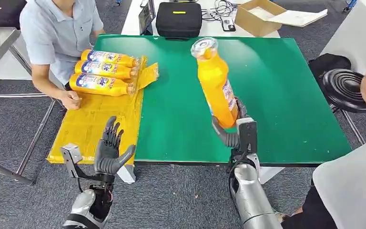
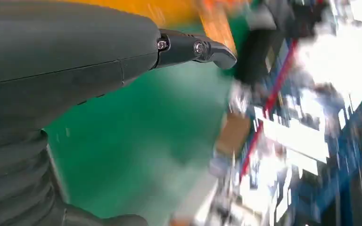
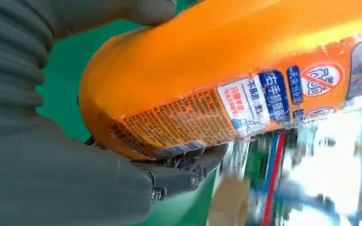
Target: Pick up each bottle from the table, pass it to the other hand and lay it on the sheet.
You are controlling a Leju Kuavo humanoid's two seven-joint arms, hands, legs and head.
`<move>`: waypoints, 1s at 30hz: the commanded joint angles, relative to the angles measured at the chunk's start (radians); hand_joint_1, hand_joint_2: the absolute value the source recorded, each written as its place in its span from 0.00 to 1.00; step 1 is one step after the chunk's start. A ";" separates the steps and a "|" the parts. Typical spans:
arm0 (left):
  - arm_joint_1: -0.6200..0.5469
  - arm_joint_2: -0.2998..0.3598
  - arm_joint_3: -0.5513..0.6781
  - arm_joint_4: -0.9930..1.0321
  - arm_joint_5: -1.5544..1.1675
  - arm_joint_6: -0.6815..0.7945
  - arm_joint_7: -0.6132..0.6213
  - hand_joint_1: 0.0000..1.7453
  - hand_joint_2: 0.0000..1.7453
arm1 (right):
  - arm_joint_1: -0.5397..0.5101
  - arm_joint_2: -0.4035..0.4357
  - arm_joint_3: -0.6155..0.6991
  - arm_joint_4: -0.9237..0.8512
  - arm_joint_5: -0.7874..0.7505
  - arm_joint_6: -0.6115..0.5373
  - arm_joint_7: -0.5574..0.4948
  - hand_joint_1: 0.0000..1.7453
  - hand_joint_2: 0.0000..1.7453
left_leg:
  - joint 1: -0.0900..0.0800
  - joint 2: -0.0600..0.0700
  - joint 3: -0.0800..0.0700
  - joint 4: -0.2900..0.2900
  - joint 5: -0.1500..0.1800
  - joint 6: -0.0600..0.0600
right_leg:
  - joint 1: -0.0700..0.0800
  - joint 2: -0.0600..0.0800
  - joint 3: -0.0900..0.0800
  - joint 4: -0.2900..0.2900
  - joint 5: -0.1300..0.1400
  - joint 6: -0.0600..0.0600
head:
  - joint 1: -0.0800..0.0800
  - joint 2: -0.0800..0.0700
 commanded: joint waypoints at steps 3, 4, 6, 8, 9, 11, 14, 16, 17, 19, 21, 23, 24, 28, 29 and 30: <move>-0.031 0.018 -0.134 0.026 0.008 -0.216 -0.006 0.00 1.00 | -0.010 0.049 0.338 0.234 0.110 0.190 -0.056 1.00 1.00 | 0.001 0.001 0.005 -0.001 -0.002 -0.001 | 0.001 0.000 0.004 -0.001 -0.002 -0.002 | 0.000 0.000; -0.033 0.017 -0.137 0.020 0.009 -0.215 -0.006 0.00 1.00 | -0.010 0.052 0.358 0.241 0.117 0.193 -0.056 1.00 1.00 | 0.001 0.001 0.003 -0.001 -0.001 -0.001 | 0.001 0.001 0.002 -0.001 -0.001 -0.001 | 0.000 0.000; -0.037 0.013 -0.148 0.005 0.046 -0.238 0.015 0.00 1.00 | -0.009 0.069 0.424 0.275 0.137 0.217 -0.056 1.00 1.00 | 0.001 0.001 0.004 -0.001 -0.002 -0.001 | 0.001 0.001 0.003 -0.001 -0.001 -0.002 | 0.000 0.000; -0.038 0.011 -0.157 0.000 0.072 -0.257 0.032 0.00 1.00 | -0.008 0.076 0.450 0.293 0.144 0.217 -0.056 1.00 1.00 | 0.001 0.002 0.003 -0.001 -0.002 -0.001 | 0.001 0.002 0.003 -0.001 -0.001 -0.002 | 0.000 0.000; -0.038 0.011 -0.157 0.000 0.072 -0.257 0.032 0.00 1.00 | -0.008 0.076 0.450 0.293 0.144 0.217 -0.056 1.00 1.00 | 0.001 0.002 0.002 -0.001 -0.001 -0.001 | 0.001 0.001 0.001 -0.001 -0.001 -0.001 | 0.000 0.000; -0.039 0.013 -0.167 0.004 0.109 -0.277 0.065 0.00 1.00 | -0.012 0.075 0.467 0.303 0.148 0.220 -0.056 1.00 1.00 | 0.001 0.000 0.003 -0.001 -0.001 -0.001 | 0.001 -0.001 0.002 -0.001 -0.002 -0.002 | 0.000 0.000; -0.046 0.002 -0.163 0.008 0.134 -0.247 0.092 0.00 1.00 | -0.007 0.084 0.498 0.315 0.161 0.218 -0.056 1.00 1.00 | 0.000 0.000 0.002 -0.001 -0.001 0.000 | 0.000 0.000 0.001 -0.001 -0.001 -0.001 | 0.000 0.000; -0.053 -0.014 -0.141 0.006 0.136 -0.183 0.085 0.00 1.00 | 0.003 0.093 0.516 0.320 0.158 0.221 -0.056 1.00 1.00 | 0.001 0.000 0.003 0.000 -0.002 -0.001 | 0.001 0.000 0.003 -0.001 -0.002 -0.002 | 0.000 0.000; -0.055 -0.024 -0.127 -0.001 0.146 -0.155 0.084 0.00 1.00 | 0.009 0.097 0.526 0.326 0.154 0.224 -0.056 1.00 1.00 | 0.000 0.000 0.001 0.000 -0.001 -0.001 | 0.000 -0.001 0.001 -0.001 -0.002 -0.002 | 0.000 0.000; -0.056 -0.023 -0.127 -0.003 0.146 -0.153 0.085 0.00 1.00 | 0.012 0.098 0.528 0.325 0.155 0.222 -0.056 1.00 1.00 | 0.001 -0.001 0.002 0.000 -0.002 -0.001 | 0.001 -0.001 0.002 -0.001 -0.002 -0.002 | 0.000 0.000; -0.049 -0.026 -0.121 -0.030 0.132 -0.120 0.065 0.00 1.00 | 0.010 0.098 0.539 0.339 0.154 0.214 -0.056 1.00 1.00 | 0.001 -0.002 0.004 0.000 -0.002 -0.001 | 0.001 -0.002 0.004 0.000 -0.003 -0.002 | 0.000 0.000; -0.040 -0.027 -0.115 -0.056 0.121 -0.097 0.042 0.00 1.00 | 0.007 0.101 0.542 0.360 0.154 0.207 -0.056 1.00 1.00 | 0.001 -0.001 0.004 0.000 -0.002 -0.001 | 0.001 -0.002 0.004 0.000 -0.003 -0.002 | 0.000 0.000; -0.039 -0.027 -0.114 -0.061 0.119 -0.091 0.040 0.00 1.00 | 0.006 0.101 0.542 0.367 0.154 0.205 -0.056 1.00 1.00 | 0.001 -0.001 0.002 0.000 -0.002 -0.001 | 0.001 -0.002 0.002 -0.001 -0.002 -0.002 | 0.000 0.000; -0.037 -0.027 -0.115 -0.070 0.119 -0.089 0.040 0.00 1.00 | 0.006 0.101 0.544 0.367 0.153 0.204 -0.056 1.00 1.00 | 0.001 -0.001 0.000 0.000 -0.001 -0.001 | 0.001 -0.002 0.000 -0.001 -0.001 -0.001 | 0.000 0.000; -0.037 -0.027 -0.115 -0.070 0.119 -0.089 0.040 0.00 1.00 | 0.006 0.101 0.544 0.367 0.153 0.204 -0.056 1.00 1.00 | 0.001 -0.002 0.003 0.000 -0.002 -0.001 | 0.001 -0.003 0.003 -0.001 -0.003 -0.002 | 0.000 0.000; -0.037 -0.027 -0.115 -0.070 0.119 -0.089 0.040 0.00 1.00 | 0.006 0.101 0.544 0.367 0.153 0.204 -0.056 1.00 1.00 | 0.001 -0.002 0.002 0.000 -0.001 -0.001 | 0.001 -0.003 0.002 -0.001 -0.002 -0.002 | 0.000 0.000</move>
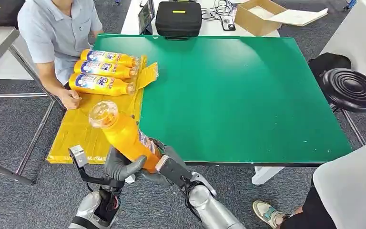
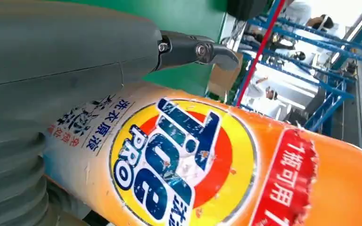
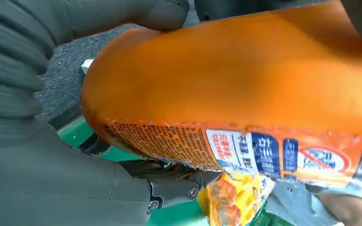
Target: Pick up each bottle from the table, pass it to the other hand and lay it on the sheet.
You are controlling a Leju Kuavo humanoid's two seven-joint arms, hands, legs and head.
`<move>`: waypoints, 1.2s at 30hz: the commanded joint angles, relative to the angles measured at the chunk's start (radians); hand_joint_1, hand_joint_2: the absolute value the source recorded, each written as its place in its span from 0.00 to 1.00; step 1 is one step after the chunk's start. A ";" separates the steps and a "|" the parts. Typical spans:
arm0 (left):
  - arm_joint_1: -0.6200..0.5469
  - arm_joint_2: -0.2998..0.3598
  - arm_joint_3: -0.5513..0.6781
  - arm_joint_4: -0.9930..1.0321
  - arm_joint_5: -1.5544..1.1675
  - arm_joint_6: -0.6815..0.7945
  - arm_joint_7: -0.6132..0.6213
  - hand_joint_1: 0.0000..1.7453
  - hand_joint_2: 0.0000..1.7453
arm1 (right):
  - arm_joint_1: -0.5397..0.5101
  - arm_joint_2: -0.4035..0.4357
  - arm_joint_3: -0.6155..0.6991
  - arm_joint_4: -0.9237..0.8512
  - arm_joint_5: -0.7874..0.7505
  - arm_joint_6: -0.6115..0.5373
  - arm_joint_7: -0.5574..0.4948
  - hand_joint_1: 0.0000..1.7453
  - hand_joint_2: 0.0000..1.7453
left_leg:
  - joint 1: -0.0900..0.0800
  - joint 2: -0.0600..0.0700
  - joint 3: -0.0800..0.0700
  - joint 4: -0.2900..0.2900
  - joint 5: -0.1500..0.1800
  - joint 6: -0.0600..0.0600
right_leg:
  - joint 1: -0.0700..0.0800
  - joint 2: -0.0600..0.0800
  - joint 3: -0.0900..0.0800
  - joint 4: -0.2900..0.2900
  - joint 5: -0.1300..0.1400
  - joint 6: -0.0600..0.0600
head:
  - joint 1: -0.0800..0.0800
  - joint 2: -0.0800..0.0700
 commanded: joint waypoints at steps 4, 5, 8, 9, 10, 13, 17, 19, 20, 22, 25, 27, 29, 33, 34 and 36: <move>-0.060 -0.022 -0.013 -0.003 -0.005 0.012 0.000 0.00 1.00 | 0.002 0.010 0.112 0.106 0.017 0.005 -0.002 1.00 1.00 | 0.001 -0.003 0.005 0.000 -0.002 -0.001 | 0.001 -0.003 0.006 0.000 -0.002 -0.002 | 0.000 0.000; -0.060 -0.022 -0.013 -0.003 -0.005 0.012 0.000 0.00 1.00 | 0.002 0.010 0.112 0.106 0.017 0.005 -0.002 1.00 1.00 | 0.001 -0.003 0.004 0.000 -0.001 -0.001 | 0.001 -0.003 0.005 0.000 -0.002 -0.002 | 0.000 0.000; -0.060 -0.022 -0.013 -0.003 -0.005 0.012 0.000 0.00 1.00 | 0.002 0.010 0.112 0.106 0.017 0.005 -0.002 1.00 1.00 | 0.001 -0.003 0.004 0.000 -0.001 -0.001 | 0.001 -0.003 0.005 0.000 -0.002 -0.002 | 0.000 0.000; -0.060 -0.022 -0.013 -0.003 -0.005 0.012 0.000 0.00 1.00 | 0.002 0.010 0.112 0.106 0.017 0.005 -0.002 1.00 1.00 | 0.001 -0.003 0.002 0.000 -0.001 -0.001 | 0.001 -0.003 0.004 -0.001 -0.001 -0.001 | 0.000 0.000; -0.060 -0.022 -0.013 -0.003 -0.005 0.012 0.000 0.00 1.00 | 0.002 0.010 0.112 0.106 0.017 0.005 -0.002 1.00 1.00 | 0.001 -0.003 0.004 0.000 -0.002 -0.001 | 0.001 -0.003 0.006 0.000 -0.003 -0.002 | 0.000 0.000; -0.061 -0.017 -0.018 -0.003 -0.008 0.012 -0.001 0.94 1.00 | -0.004 0.010 0.113 0.121 0.016 0.005 -0.002 1.00 1.00 | 0.001 -0.003 0.005 0.000 -0.002 -0.001 | 0.001 -0.003 0.006 0.000 -0.003 -0.002 | 0.000 0.000; -0.061 0.010 -0.044 -0.001 -0.043 -0.001 -0.010 1.00 1.00 | -0.016 0.011 0.105 0.146 0.016 -0.004 -0.001 1.00 1.00 | 0.001 -0.003 0.004 0.000 -0.001 -0.001 | 0.001 -0.003 0.005 -0.001 -0.002 -0.001 | 0.000 0.000; -0.064 0.021 -0.049 0.012 -0.062 -0.002 -0.011 1.00 1.00 | -0.019 0.006 0.101 0.148 0.020 -0.015 -0.002 1.00 1.00 | 0.001 -0.003 0.003 -0.001 -0.001 -0.001 | 0.001 -0.003 0.004 -0.001 -0.002 -0.001 | 0.000 0.000; -0.069 0.034 -0.058 0.020 -0.082 -0.004 -0.008 1.00 1.00 | -0.021 0.004 0.096 0.149 0.022 -0.024 0.002 1.00 1.00 | 0.001 -0.003 0.003 0.000 -0.001 -0.001 | 0.001 -0.003 0.004 0.000 -0.002 -0.001 | 0.000 0.000; -0.073 0.047 -0.066 0.028 -0.108 -0.005 -0.010 1.00 1.00 | -0.024 0.000 0.093 0.152 0.028 -0.037 0.008 1.00 1.00 | 0.001 -0.003 0.004 -0.001 -0.001 -0.001 | 0.001 -0.003 0.005 -0.001 -0.002 -0.001 | 0.000 0.000; -0.080 0.058 -0.068 0.047 -0.103 -0.039 0.014 1.00 1.00 | -0.029 -0.002 0.088 0.157 0.042 -0.058 0.014 1.00 1.00 | 0.001 -0.003 0.004 -0.001 -0.001 -0.001 | 0.001 -0.003 0.005 -0.001 -0.002 -0.002 | 0.000 0.000; -0.083 0.054 -0.058 0.057 -0.085 -0.051 0.017 1.00 1.00 | -0.028 -0.002 0.085 0.158 0.046 -0.066 0.013 0.77 1.00 | 0.000 -0.002 0.003 -0.001 0.000 -0.001 | 0.001 -0.003 0.004 -0.001 -0.001 -0.001 | 0.000 0.000; -0.087 0.052 -0.055 0.064 -0.080 -0.056 0.019 1.00 1.00 | -0.024 -0.003 0.079 0.161 0.046 -0.070 0.012 0.85 1.00 | 0.001 -0.003 0.006 -0.001 -0.002 -0.001 | 0.001 -0.003 0.007 -0.001 -0.003 -0.002 | 0.000 0.000; -0.088 0.055 -0.051 0.062 -0.077 -0.059 0.020 1.00 1.00 | -0.023 -0.003 0.076 0.163 0.046 -0.072 0.012 0.86 1.00 | 0.001 -0.003 0.004 -0.001 -0.001 -0.001 | 0.001 -0.003 0.005 -0.001 -0.002 -0.001 | 0.000 0.000; -0.088 0.055 -0.051 0.062 -0.077 -0.059 0.020 1.00 1.00 | -0.023 -0.003 0.076 0.163 0.046 -0.072 0.012 0.86 1.00 | 0.001 -0.003 0.005 -0.001 -0.001 -0.001 | 0.001 -0.003 0.006 -0.001 -0.002 -0.002 | 0.000 0.000; -0.088 0.055 -0.051 0.062 -0.077 -0.059 0.020 1.00 1.00 | -0.023 -0.003 0.076 0.163 0.046 -0.072 0.012 0.86 1.00 | 0.001 -0.002 0.004 -0.001 -0.001 -0.001 | 0.001 -0.003 0.005 -0.001 -0.002 -0.001 | 0.000 0.000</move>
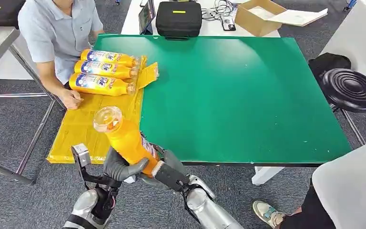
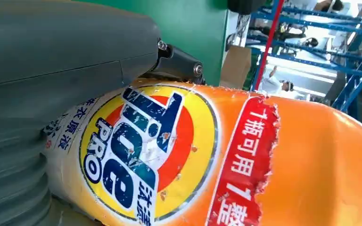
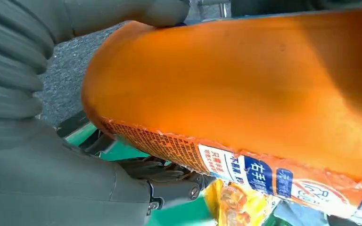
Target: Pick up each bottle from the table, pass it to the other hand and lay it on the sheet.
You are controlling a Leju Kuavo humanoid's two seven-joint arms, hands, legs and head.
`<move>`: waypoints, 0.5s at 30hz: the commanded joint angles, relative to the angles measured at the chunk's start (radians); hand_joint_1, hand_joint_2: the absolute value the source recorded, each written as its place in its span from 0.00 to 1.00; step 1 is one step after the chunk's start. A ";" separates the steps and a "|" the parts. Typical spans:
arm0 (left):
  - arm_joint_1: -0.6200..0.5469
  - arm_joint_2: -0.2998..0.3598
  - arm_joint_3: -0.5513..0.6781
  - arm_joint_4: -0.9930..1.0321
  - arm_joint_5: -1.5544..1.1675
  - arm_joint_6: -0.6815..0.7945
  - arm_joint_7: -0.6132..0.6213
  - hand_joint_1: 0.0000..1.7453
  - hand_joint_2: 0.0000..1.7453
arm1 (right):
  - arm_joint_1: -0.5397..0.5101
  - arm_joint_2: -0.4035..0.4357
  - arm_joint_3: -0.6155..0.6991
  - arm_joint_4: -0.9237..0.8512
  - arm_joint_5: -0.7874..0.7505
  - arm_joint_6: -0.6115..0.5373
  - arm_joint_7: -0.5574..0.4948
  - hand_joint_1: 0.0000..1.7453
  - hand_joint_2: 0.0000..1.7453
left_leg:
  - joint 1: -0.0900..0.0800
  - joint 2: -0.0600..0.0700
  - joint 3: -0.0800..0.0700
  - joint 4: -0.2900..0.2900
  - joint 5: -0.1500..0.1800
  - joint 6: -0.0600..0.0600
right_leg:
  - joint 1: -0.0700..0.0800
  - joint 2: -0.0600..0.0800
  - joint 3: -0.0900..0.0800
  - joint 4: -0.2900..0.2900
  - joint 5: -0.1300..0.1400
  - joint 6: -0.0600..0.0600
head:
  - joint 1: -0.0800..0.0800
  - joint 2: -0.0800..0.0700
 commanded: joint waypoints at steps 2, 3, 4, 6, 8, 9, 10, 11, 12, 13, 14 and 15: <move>-0.073 0.010 -0.044 0.062 0.006 -0.015 0.004 1.00 1.00 | -0.008 -0.005 0.048 0.084 0.013 0.000 0.012 0.86 1.00 | 0.001 -0.003 0.004 -0.001 -0.001 -0.001 | 0.001 -0.003 0.006 -0.001 -0.002 -0.001 | 0.000 0.000; -0.072 0.011 -0.042 0.060 0.010 -0.019 0.007 1.00 1.00 | -0.009 -0.005 0.046 0.084 0.013 -0.002 0.011 0.90 1.00 | 0.001 -0.003 0.006 -0.001 -0.002 -0.001 | 0.001 -0.003 0.007 -0.001 -0.003 -0.002 | 0.000 0.000; -0.072 0.011 -0.038 0.061 0.017 -0.024 0.010 1.00 1.00 | -0.009 -0.003 0.044 0.085 0.013 -0.003 0.011 0.78 1.00 | 0.001 -0.003 0.004 -0.001 -0.001 -0.001 | 0.001 -0.003 0.005 -0.001 -0.002 -0.001 | 0.000 0.000; -0.069 0.014 -0.024 0.061 0.026 -0.025 0.017 1.00 1.00 | -0.008 0.005 0.028 0.086 0.008 -0.025 0.029 0.00 1.00 | 0.001 -0.003 0.007 -0.001 -0.002 -0.001 | 0.001 -0.003 0.008 -0.001 -0.003 -0.002 | 0.000 0.000; -0.064 0.018 -0.011 0.048 0.013 -0.008 0.015 1.00 1.00 | -0.006 0.008 0.029 0.077 0.021 -0.050 0.036 0.00 0.00 | 0.001 -0.003 0.005 -0.001 -0.001 -0.001 | 0.001 -0.003 0.006 -0.001 -0.002 -0.002 | 0.000 0.000; -0.066 0.023 -0.007 0.043 -0.009 0.011 0.007 1.00 1.00 | -0.004 0.008 0.029 0.075 0.027 -0.064 0.035 0.00 0.00 | 0.000 -0.002 0.003 -0.001 -0.001 -0.001 | 0.000 -0.002 0.003 -0.001 -0.001 -0.001 | 0.000 0.000; -0.072 0.029 -0.002 0.041 -0.035 0.036 0.004 1.00 1.00 | 0.000 0.008 0.030 0.070 0.033 -0.079 0.031 0.00 0.00 | 0.001 -0.002 0.004 -0.001 -0.001 -0.001 | 0.001 -0.001 0.005 -0.001 -0.002 -0.002 | 0.000 0.000; -0.084 0.035 0.012 0.042 -0.047 0.060 0.005 1.00 1.00 | 0.009 0.008 0.029 0.056 0.037 -0.102 0.008 0.00 0.00 | 0.001 -0.002 0.006 0.000 -0.002 -0.001 | 0.001 -0.002 0.007 0.000 -0.003 -0.002 | 0.000 0.000; -0.099 0.042 0.021 0.053 -0.045 0.066 0.018 1.00 1.00 | 0.040 -0.012 0.050 -0.041 0.040 -0.149 -0.002 0.00 0.00 | 0.001 0.000 0.004 -0.001 -0.001 -0.001 | 0.001 0.000 0.004 -0.001 -0.001 -0.002 | 0.000 0.000; -0.125 0.055 0.027 0.070 -0.048 0.070 0.024 1.00 1.00 | 0.061 -0.051 0.114 -0.133 0.013 -0.169 -0.002 0.00 0.00 | 0.001 -0.001 0.005 -0.001 -0.002 -0.001 | 0.001 -0.001 0.005 0.000 -0.002 -0.002 | 0.000 0.000; -0.137 0.064 0.028 0.075 -0.055 0.072 0.026 1.00 1.00 | 0.064 -0.066 0.144 -0.164 0.005 -0.187 -0.002 0.00 0.00 | 0.001 -0.003 0.002 0.000 -0.001 -0.001 | 0.001 -0.003 0.004 -0.001 -0.001 -0.002 | 0.000 0.000; -0.155 0.078 0.032 0.077 -0.084 0.095 0.026 1.00 1.00 | 0.065 -0.082 0.176 -0.189 0.007 -0.214 -0.002 0.00 0.00 | 0.001 -0.004 0.004 0.000 -0.001 -0.001 | 0.002 -0.004 0.005 0.000 -0.002 -0.002 | 0.000 0.000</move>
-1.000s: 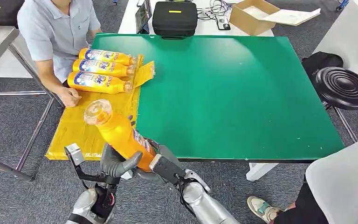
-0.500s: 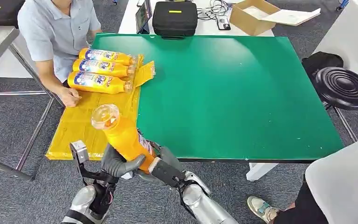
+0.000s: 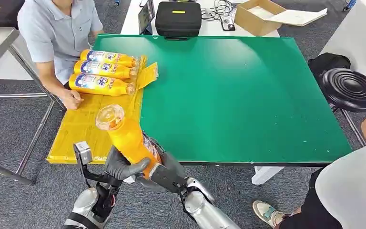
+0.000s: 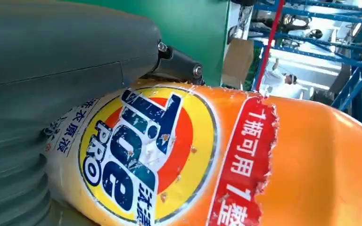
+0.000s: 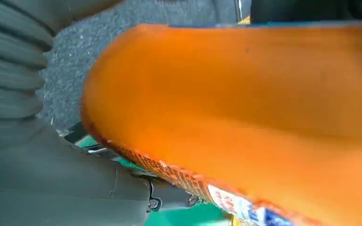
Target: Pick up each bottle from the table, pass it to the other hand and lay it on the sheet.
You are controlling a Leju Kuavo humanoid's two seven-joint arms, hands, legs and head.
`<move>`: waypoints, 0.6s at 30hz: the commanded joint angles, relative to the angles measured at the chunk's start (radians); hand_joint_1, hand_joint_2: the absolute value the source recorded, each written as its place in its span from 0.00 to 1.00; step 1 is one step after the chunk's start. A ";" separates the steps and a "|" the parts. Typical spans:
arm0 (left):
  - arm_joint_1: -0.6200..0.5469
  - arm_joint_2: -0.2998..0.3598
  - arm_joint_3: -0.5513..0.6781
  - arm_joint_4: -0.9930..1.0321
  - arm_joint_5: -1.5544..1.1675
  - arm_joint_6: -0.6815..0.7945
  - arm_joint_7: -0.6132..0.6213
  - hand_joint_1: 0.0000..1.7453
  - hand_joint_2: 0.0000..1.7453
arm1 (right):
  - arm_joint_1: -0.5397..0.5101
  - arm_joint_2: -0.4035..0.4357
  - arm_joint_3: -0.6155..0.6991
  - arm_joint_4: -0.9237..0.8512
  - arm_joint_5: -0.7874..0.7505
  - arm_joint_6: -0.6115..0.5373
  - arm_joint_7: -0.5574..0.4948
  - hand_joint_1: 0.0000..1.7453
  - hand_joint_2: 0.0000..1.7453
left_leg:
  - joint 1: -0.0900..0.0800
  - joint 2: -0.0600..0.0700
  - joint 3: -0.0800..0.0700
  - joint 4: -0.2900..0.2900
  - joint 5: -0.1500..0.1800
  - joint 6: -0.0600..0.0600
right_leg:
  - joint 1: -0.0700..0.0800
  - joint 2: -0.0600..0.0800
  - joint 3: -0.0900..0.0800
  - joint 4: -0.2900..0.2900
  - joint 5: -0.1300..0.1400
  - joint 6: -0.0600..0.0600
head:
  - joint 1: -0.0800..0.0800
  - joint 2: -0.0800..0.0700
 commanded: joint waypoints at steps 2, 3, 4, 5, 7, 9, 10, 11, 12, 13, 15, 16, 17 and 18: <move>-0.154 0.087 0.040 0.070 -0.112 0.119 0.026 1.00 1.00 | 0.056 -0.104 0.189 -0.212 -0.026 -0.154 -0.026 0.00 0.00 | 0.001 -0.003 0.004 0.000 -0.001 -0.001 | 0.001 -0.003 0.005 0.000 -0.002 -0.002 | 0.000 0.000; -0.154 0.087 0.040 0.070 -0.112 0.119 0.026 1.00 1.00 | 0.056 -0.104 0.189 -0.212 -0.026 -0.154 -0.026 0.00 0.00 | 0.001 -0.001 0.003 0.000 -0.001 -0.001 | 0.001 -0.001 0.004 0.000 -0.001 -0.002 | 0.000 0.000; -0.154 0.087 0.040 0.070 -0.112 0.119 0.026 1.00 1.00 | 0.056 -0.104 0.189 -0.212 -0.026 -0.154 -0.026 0.00 0.00 | 0.000 -0.002 0.002 -0.001 0.000 -0.001 | 0.000 -0.002 0.002 0.000 -0.001 -0.001 | -0.001 0.000; -0.154 0.087 0.040 0.070 -0.112 0.119 0.026 1.00 1.00 | 0.056 -0.104 0.189 -0.212 -0.026 -0.154 -0.026 0.00 0.00 | 0.001 -0.002 0.004 0.000 -0.001 -0.001 | 0.001 -0.002 0.006 0.000 -0.002 -0.002 | 0.001 0.000; -0.154 0.087 0.040 0.070 -0.112 0.119 0.026 1.00 1.00 | 0.056 -0.104 0.189 -0.212 -0.026 -0.154 -0.026 0.00 0.00 | 0.000 0.000 0.003 -0.001 -0.001 -0.001 | 0.000 0.000 0.004 -0.001 -0.001 -0.001 | 0.000 0.000; -0.154 0.087 0.040 0.070 -0.112 0.119 0.026 1.00 1.00 | 0.056 -0.104 0.189 -0.212 -0.026 -0.154 -0.026 0.00 0.00 | 0.001 -0.001 0.004 -0.001 -0.001 -0.001 | 0.001 -0.001 0.005 -0.001 -0.001 -0.002 | 0.000 0.000; -0.154 0.087 0.040 0.070 -0.112 0.119 0.026 1.00 1.00 | 0.056 -0.104 0.189 -0.212 -0.026 -0.154 -0.026 0.00 0.00 | 0.000 -0.002 0.003 -0.001 0.000 -0.001 | 0.000 -0.002 0.003 0.000 -0.001 -0.001 | 0.000 0.000; -0.154 0.087 0.040 0.070 -0.112 0.119 0.026 1.00 1.00 | 0.056 -0.104 0.189 -0.212 -0.026 -0.154 -0.026 0.00 0.00 | 0.001 -0.002 0.005 -0.001 -0.001 -0.001 | 0.001 -0.003 0.006 -0.001 -0.002 -0.002 | 0.000 0.000; -0.154 0.087 0.040 0.070 -0.112 0.119 0.026 1.00 1.00 | 0.056 -0.104 0.189 -0.212 -0.026 -0.154 -0.026 0.00 0.00 | 0.001 -0.003 0.004 -0.001 -0.001 -0.001 | 0.001 -0.002 0.005 -0.001 -0.002 -0.001 | 0.000 0.000; -0.154 0.087 0.040 0.070 -0.112 0.119 0.026 1.00 1.00 | 0.056 -0.104 0.189 -0.212 -0.026 -0.154 -0.026 0.00 0.00 | 0.001 -0.001 0.003 -0.001 -0.001 -0.001 | 0.001 -0.001 0.004 -0.001 -0.001 -0.001 | 0.000 0.000; -0.154 0.087 0.040 0.070 -0.112 0.119 0.026 1.00 1.00 | 0.056 -0.104 0.189 -0.212 -0.026 -0.154 -0.026 0.00 0.00 | 0.001 -0.001 0.004 -0.001 -0.001 -0.001 | 0.001 -0.001 0.005 -0.001 -0.002 -0.001 | 0.000 0.000; -0.154 0.087 0.040 0.070 -0.112 0.119 0.026 1.00 1.00 | 0.056 -0.104 0.189 -0.212 -0.026 -0.154 -0.026 0.00 0.00 | 0.000 -0.001 0.002 -0.001 -0.001 -0.001 | 0.000 -0.001 0.003 0.000 -0.001 -0.001 | 0.000 0.000; -0.154 0.087 0.040 0.070 -0.112 0.119 0.026 1.00 1.00 | 0.056 -0.104 0.189 -0.212 -0.026 -0.154 -0.026 0.00 0.00 | 0.001 -0.001 0.005 -0.001 -0.002 -0.001 | 0.001 -0.002 0.006 -0.001 -0.002 -0.002 | 0.000 0.000; -0.154 0.087 0.040 0.070 -0.112 0.119 0.026 1.00 1.00 | 0.056 -0.104 0.189 -0.212 -0.026 -0.154 -0.026 0.00 0.00 | 0.000 -0.001 0.003 -0.001 -0.001 -0.001 | 0.000 -0.001 0.004 -0.001 -0.001 -0.001 | 0.000 0.000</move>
